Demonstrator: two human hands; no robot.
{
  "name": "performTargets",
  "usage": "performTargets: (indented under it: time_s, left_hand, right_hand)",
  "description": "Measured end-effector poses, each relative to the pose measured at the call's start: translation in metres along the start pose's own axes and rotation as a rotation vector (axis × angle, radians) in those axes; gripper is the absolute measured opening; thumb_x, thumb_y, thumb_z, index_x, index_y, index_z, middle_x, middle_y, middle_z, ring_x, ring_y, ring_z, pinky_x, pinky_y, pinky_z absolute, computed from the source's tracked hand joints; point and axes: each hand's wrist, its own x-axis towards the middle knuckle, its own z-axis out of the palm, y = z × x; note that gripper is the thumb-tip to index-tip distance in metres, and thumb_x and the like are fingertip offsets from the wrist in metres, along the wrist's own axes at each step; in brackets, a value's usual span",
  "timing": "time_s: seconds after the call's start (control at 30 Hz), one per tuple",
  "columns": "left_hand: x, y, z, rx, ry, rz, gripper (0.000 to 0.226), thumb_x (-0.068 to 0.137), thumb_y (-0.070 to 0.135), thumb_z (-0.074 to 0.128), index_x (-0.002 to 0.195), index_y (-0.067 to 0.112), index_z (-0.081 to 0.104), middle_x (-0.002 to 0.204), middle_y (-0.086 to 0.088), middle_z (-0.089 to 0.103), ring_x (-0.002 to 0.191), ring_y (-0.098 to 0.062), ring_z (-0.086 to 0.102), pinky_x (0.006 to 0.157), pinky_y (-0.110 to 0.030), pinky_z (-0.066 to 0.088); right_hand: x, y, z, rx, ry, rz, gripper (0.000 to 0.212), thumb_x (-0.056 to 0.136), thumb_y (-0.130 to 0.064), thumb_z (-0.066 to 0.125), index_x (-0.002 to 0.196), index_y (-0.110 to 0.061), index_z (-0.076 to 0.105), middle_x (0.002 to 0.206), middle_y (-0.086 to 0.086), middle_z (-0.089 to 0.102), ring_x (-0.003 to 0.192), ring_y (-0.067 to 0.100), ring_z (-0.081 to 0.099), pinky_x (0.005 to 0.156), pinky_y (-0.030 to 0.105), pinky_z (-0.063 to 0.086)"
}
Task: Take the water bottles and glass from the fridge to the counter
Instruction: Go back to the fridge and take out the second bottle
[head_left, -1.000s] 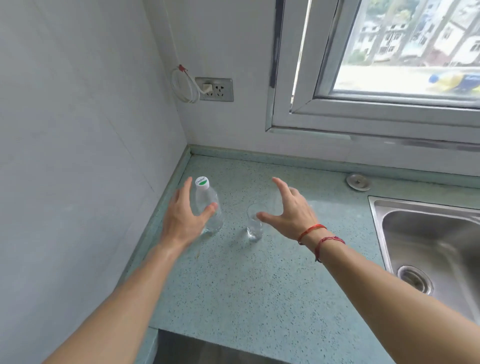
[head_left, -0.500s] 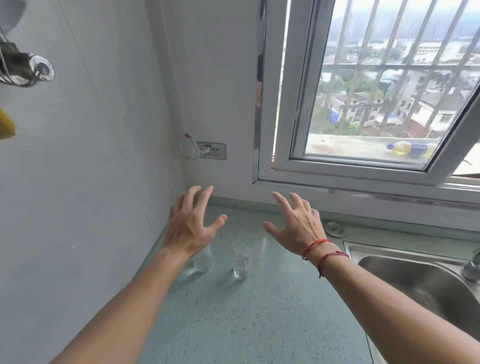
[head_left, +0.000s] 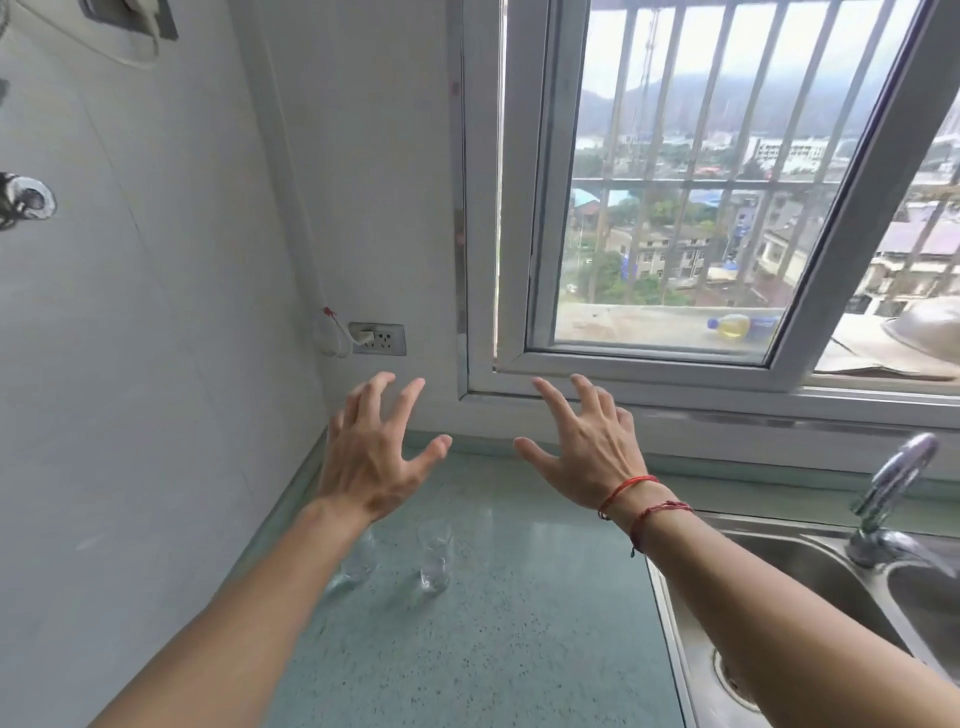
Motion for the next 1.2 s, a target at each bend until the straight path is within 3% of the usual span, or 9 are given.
performTargets:
  time_s: [0.23,0.53,0.93,1.2]
  left_hand:
    - [0.026,0.063,0.014,-0.039,0.011,0.115,0.08,0.083,0.068,0.042,0.142,0.016,0.052,0.143,-0.018,0.046,0.129,-0.035,0.044,0.094,-0.053,0.045]
    - [0.05,0.149,0.041,-0.128,-0.031,0.379,0.077,0.084,0.065,0.042,0.139,0.013,0.055,0.139,-0.02,0.051,0.122,-0.041,0.05,0.088,-0.058,0.048]
    - [0.01,0.29,0.055,-0.418,-0.119,0.825,0.078,0.081,0.063,0.047,0.139,0.012,0.055,0.134,-0.02,0.052,0.117,-0.04,0.05,0.081,-0.055,0.05]
    - [-0.071,0.426,0.047,-0.58,-0.188,1.106,0.075,0.083,0.058,0.064,0.142,0.014,0.052,0.138,-0.02,0.049,0.122,-0.041,0.048,0.089,-0.057,0.049]
  right_hand:
    - [-0.018,0.055,-0.028,-0.077,0.029,0.077,0.08,0.086,-0.072,0.044,0.154,-0.039,0.022,0.156,0.017,0.03,0.138,0.033,0.033,0.106,0.046,0.031]
    - [-0.084,0.132,-0.09,-0.238,0.072,0.352,0.078,0.086,-0.072,0.042,0.154,-0.038,0.023,0.153,0.017,0.032,0.136,0.032,0.034,0.105,0.047,0.031]
    - [-0.255,0.156,-0.177,-0.445,0.131,0.817,0.077,0.085,-0.072,0.039,0.152,-0.037,0.026,0.151,0.015,0.035,0.133,0.032,0.037,0.104,0.05,0.032]
    - [-0.395,0.16,-0.237,-0.569,0.18,1.104,0.074,0.083,-0.072,0.04,0.148,-0.037,0.029,0.139,0.012,0.041,0.123,0.032,0.043,0.099,0.048,0.037]
